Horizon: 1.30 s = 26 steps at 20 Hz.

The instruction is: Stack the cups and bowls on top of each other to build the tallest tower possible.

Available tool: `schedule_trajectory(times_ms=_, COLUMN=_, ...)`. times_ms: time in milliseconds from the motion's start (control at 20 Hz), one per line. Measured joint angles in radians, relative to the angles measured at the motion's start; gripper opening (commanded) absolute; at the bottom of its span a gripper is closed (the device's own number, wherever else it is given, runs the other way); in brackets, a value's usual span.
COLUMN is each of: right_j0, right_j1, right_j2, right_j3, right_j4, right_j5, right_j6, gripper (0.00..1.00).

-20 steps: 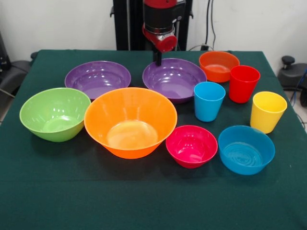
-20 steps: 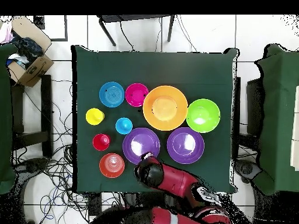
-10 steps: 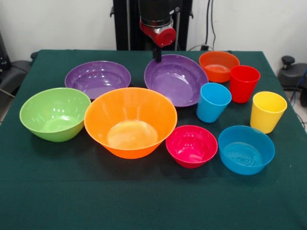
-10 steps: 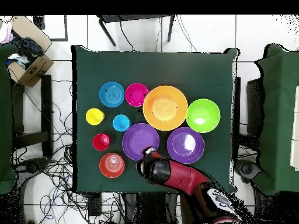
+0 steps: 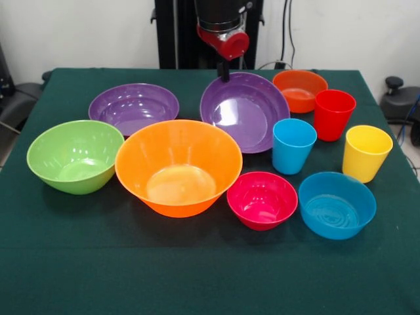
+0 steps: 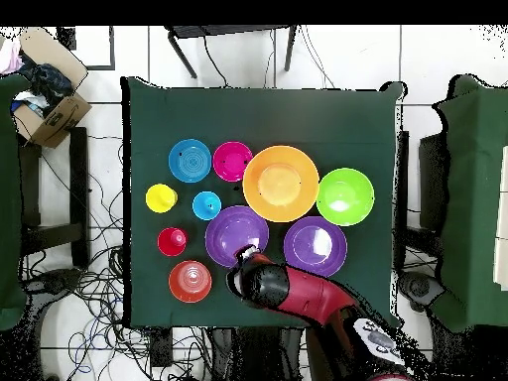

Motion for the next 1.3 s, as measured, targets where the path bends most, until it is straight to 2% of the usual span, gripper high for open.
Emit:
schedule_trajectory(times_ms=350, right_j0=0.001, right_j1=-0.021, right_j2=0.006, right_j3=0.003, right_j4=-0.002, right_j5=0.024, right_j6=0.000, gripper=0.00)
schedule_trajectory(times_ms=1300, right_j0=-0.024, right_j1=-0.284, right_j2=0.007, right_j3=0.102, right_j4=-0.003, right_j5=0.270, right_j6=0.000, gripper=0.00)
